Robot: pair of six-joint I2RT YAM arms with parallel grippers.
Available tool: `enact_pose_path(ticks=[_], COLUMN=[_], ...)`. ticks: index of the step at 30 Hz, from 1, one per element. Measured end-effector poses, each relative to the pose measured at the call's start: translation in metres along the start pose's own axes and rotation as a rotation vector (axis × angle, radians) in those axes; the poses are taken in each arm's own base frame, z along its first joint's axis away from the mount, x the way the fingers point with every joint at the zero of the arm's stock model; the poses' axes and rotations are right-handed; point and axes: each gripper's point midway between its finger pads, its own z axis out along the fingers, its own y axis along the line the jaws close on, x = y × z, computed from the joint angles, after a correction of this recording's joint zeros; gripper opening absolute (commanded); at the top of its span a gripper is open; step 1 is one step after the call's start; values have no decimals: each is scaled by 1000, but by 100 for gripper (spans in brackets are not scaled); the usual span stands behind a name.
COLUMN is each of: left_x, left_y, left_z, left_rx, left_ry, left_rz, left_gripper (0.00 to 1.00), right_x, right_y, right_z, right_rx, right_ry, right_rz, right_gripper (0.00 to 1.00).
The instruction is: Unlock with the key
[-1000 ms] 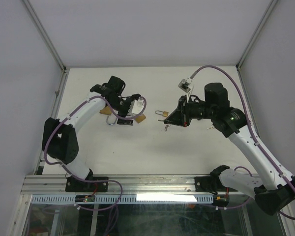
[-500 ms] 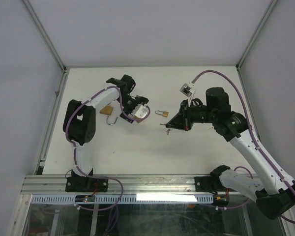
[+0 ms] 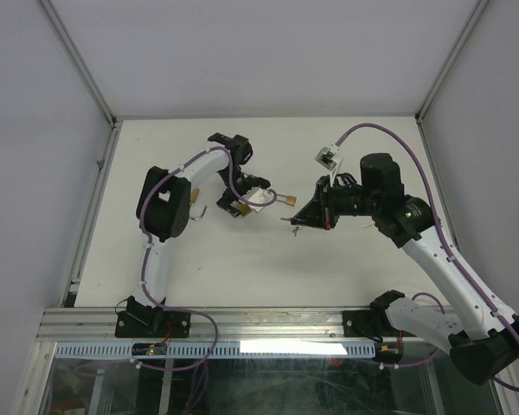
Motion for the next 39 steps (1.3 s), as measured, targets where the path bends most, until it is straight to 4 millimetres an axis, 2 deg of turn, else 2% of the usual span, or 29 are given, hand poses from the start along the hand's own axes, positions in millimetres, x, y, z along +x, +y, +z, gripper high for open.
enact_pose_path(ticks=[11, 13, 15, 19, 26, 28, 32, 35, 39], left_x=[6, 6, 7, 7, 4, 4, 4, 5, 3], left_y=[-9, -9, -9, -12, -18, -17, -16, -15, -11], left_z=[10, 10, 10, 11, 11, 11, 10, 8, 3], left_rx=[58, 59, 61, 65, 49, 42, 24, -6, -93], left_ry=[13, 14, 19, 20, 18, 20, 20, 22, 32], left_rz=[-20, -22, -22, -18, -15, -12, -20, -50, -116], left_gripper=[99, 96, 90, 68, 47, 35, 0, 0, 0], right_x=[0, 0, 0, -1, -1, -1, -2, -4, -4], right_y=[0, 0, 0, -1, -1, -2, -2, -7, -24], right_z=[0, 0, 0, 0, -1, -1, -2, -2, -5], right_rx=[1, 1, 2, 3, 7, 8, 14, 44, 143], right_ry=[-1, -1, -1, -2, -5, -6, -11, -21, -33], right_rz=[11, 11, 11, 12, 13, 13, 16, 27, 72], right_gripper=[0, 0, 0, 0, 0, 0, 0, 0, 0])
